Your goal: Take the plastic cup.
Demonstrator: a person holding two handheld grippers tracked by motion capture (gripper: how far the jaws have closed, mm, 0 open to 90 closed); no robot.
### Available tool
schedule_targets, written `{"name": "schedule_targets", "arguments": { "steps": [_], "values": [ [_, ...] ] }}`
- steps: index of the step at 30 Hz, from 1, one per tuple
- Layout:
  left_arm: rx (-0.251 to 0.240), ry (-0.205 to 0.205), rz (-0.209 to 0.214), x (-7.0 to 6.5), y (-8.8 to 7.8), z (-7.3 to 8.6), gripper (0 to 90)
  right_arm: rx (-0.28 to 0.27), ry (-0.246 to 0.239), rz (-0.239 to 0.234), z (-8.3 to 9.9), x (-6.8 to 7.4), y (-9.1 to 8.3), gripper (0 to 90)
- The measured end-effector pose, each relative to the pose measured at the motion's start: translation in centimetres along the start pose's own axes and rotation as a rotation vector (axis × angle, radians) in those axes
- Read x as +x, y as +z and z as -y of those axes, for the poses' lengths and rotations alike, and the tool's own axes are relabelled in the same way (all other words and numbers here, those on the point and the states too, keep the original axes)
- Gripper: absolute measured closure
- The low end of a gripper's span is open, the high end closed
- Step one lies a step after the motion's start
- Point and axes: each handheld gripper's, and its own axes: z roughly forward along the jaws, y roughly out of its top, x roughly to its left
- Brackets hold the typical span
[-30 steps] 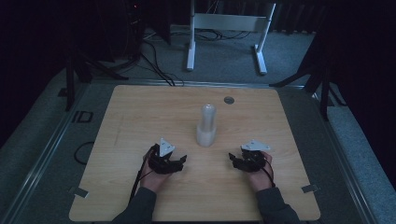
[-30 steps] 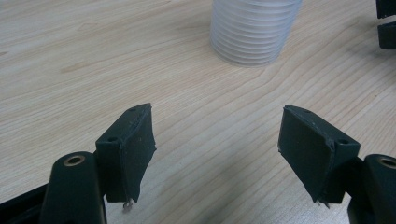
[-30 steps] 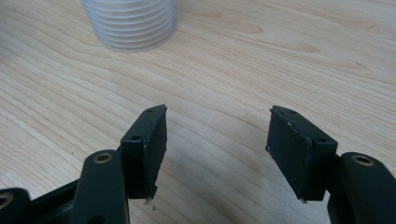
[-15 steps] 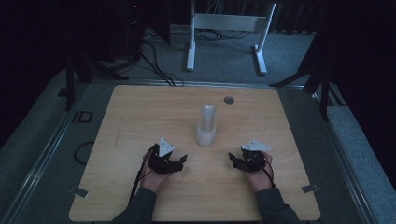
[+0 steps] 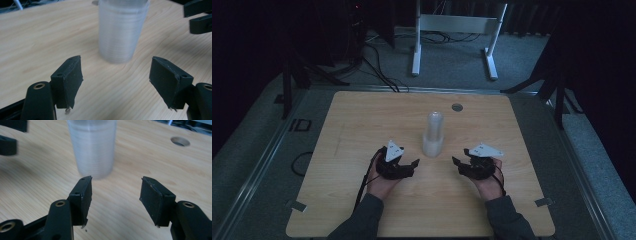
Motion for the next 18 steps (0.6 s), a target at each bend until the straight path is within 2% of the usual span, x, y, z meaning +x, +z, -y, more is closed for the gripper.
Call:
{"name": "schedule_targets", "arguments": {
  "steps": [5,11,18],
  "values": [
    [-0.018,0.009,-0.001,0.2,0.9,-1.5,26.0,-0.032,-0.003,-0.024,-1.7,0.1,-0.1,43.3],
    [-0.037,0.035,0.015,0.0,2.9,-3.3,23.8,-0.078,-0.012,-0.040,-4.5,-0.2,-0.3,42.8],
    [-0.042,0.033,0.022,-0.3,4.5,-4.2,23.7,-0.104,-0.021,-0.048,-6.4,-0.1,-0.2,40.7]
  ]
}}
